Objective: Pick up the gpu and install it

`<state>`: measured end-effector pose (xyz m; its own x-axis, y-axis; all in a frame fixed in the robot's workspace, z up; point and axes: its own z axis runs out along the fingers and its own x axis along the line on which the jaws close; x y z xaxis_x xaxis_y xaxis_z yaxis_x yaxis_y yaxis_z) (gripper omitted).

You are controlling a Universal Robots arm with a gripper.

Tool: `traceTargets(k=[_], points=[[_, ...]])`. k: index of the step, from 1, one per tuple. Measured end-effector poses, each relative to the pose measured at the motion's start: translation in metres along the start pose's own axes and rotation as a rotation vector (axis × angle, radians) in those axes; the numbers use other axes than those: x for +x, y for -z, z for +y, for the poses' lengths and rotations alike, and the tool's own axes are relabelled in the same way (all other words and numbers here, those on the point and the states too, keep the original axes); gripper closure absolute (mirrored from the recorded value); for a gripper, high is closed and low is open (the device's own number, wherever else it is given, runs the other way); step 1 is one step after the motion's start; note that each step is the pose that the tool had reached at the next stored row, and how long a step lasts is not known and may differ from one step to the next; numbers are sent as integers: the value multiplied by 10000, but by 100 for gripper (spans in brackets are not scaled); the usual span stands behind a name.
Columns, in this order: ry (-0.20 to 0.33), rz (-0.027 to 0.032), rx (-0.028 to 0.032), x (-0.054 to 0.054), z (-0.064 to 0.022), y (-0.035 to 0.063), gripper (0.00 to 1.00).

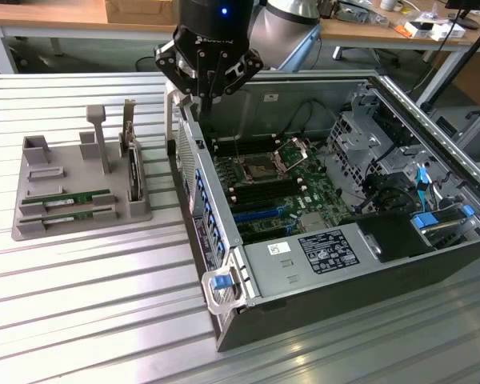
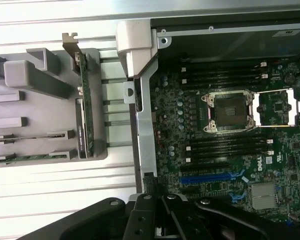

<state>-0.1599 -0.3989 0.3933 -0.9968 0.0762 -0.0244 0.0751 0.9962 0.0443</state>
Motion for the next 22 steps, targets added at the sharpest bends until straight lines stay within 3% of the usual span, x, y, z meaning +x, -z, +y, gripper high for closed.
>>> traceTargets(k=[22], points=[[0, 0, 0, 152, -11, 4, 90]])
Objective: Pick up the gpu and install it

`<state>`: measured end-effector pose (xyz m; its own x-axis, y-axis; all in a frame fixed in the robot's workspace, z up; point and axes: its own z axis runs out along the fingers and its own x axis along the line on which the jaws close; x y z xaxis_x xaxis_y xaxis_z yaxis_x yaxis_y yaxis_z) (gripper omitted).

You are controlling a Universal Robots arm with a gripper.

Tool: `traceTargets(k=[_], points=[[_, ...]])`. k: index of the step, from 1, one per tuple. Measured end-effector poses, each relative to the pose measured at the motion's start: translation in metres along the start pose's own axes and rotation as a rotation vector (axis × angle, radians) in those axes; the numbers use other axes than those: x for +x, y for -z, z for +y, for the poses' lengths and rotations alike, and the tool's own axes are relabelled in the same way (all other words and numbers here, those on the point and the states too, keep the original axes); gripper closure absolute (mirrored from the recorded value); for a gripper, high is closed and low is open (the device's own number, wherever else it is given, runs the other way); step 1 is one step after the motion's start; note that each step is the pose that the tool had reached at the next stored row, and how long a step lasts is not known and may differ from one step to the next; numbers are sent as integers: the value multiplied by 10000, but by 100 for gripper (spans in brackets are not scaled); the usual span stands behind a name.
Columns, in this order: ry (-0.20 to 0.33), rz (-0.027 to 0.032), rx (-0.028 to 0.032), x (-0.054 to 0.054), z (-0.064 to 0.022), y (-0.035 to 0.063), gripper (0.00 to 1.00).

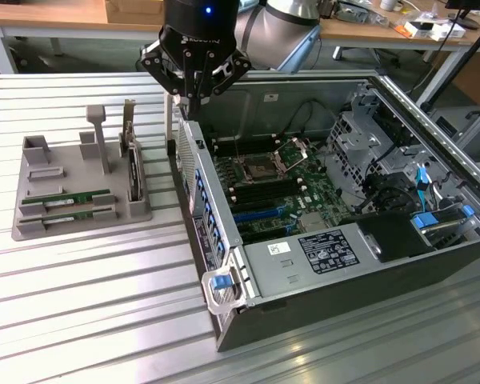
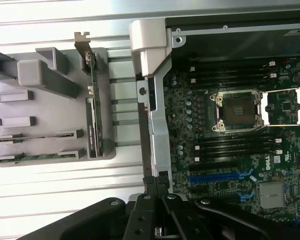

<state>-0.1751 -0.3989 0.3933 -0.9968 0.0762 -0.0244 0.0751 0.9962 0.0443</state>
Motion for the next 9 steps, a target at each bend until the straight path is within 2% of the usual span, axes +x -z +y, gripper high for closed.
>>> traceTargets(k=[9], points=[[0, -1, 0, 58, -4, 1, 90]])
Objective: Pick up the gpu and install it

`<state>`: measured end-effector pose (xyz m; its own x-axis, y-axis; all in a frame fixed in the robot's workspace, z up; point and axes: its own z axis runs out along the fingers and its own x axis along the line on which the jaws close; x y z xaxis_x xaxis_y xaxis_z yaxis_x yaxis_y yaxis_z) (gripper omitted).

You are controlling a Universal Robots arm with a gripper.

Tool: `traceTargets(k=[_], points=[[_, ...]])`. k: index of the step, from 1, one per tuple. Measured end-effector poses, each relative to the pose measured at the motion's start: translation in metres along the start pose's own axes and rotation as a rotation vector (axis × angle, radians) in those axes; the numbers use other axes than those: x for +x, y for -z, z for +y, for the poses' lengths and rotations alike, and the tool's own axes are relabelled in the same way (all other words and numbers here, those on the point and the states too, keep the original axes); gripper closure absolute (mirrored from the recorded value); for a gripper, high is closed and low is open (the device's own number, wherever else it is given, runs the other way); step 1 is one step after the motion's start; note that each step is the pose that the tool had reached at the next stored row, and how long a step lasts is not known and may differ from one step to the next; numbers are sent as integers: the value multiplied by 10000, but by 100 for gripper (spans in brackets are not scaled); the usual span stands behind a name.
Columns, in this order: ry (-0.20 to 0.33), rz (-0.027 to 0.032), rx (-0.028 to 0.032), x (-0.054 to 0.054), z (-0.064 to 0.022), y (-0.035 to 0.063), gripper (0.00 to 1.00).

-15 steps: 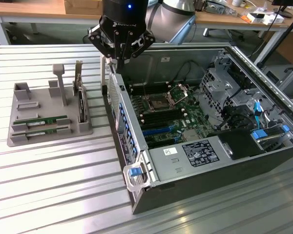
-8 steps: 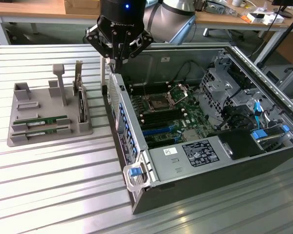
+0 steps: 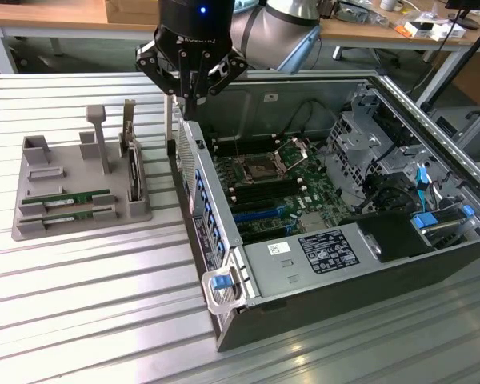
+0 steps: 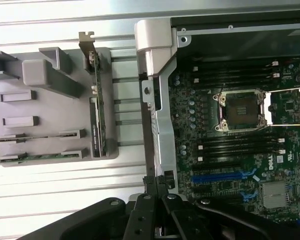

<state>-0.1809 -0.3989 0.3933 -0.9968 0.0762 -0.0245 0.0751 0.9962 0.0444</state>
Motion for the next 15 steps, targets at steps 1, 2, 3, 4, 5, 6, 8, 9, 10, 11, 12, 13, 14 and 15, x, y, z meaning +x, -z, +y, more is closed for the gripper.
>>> traceTargets(k=[1, 2, 3, 4, 5, 6, 8, 9, 10, 11, 12, 13, 14, 15], points=[[0, 0, 0, 7, -1, 0, 90], [0, 0, 0, 11, -1, 0, 90], [0, 1, 0, 14, -1, 0, 90], [0, 0, 0, 18, -1, 0, 90], [0, 0, 0, 26, -2, 1, 90], [0, 0, 0, 32, -2, 1, 90], [-1, 0, 0, 40, -3, 1, 90], [0, 0, 0, 43, -3, 1, 90], [0, 1, 0, 48, -4, 1, 90], [-1, 0, 0, 52, -4, 2, 90], [-1, 0, 0, 55, -4, 1, 90], [0, 0, 0, 62, -5, 2, 90], [0, 0, 0, 68, -5, 2, 90], [0, 1, 0, 73, -5, 2, 90]])
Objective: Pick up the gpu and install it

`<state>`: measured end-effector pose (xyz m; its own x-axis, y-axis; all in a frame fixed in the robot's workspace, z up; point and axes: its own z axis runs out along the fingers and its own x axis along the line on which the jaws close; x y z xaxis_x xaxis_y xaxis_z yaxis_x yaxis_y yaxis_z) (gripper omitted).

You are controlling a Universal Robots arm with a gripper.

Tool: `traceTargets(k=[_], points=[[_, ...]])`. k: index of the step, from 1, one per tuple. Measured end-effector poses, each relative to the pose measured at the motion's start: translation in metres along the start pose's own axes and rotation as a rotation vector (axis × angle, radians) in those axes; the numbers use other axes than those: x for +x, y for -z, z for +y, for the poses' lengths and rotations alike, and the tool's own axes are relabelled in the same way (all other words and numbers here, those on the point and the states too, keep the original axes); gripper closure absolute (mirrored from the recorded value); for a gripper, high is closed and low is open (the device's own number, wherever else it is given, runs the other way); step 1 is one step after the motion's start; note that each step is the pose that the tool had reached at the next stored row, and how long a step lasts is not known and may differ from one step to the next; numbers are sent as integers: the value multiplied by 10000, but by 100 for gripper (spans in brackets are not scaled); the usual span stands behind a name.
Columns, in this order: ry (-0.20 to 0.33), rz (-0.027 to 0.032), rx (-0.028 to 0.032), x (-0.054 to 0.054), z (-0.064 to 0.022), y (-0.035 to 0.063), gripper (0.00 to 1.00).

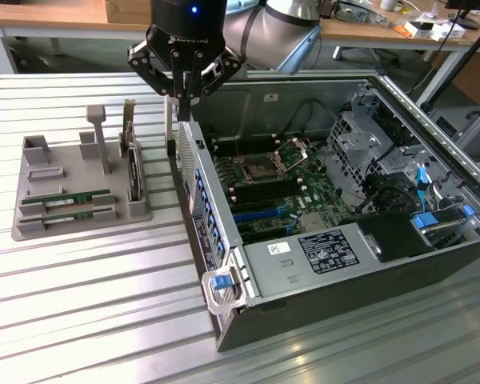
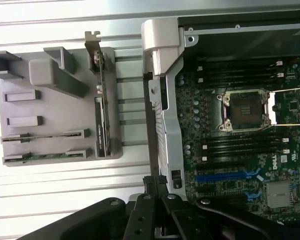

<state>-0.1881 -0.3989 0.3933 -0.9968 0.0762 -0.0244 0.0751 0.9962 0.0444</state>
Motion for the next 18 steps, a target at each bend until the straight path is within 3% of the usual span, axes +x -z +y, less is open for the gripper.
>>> traceTargets(k=[18], points=[[0, 0, 0, 81, -6, 2, 90]])
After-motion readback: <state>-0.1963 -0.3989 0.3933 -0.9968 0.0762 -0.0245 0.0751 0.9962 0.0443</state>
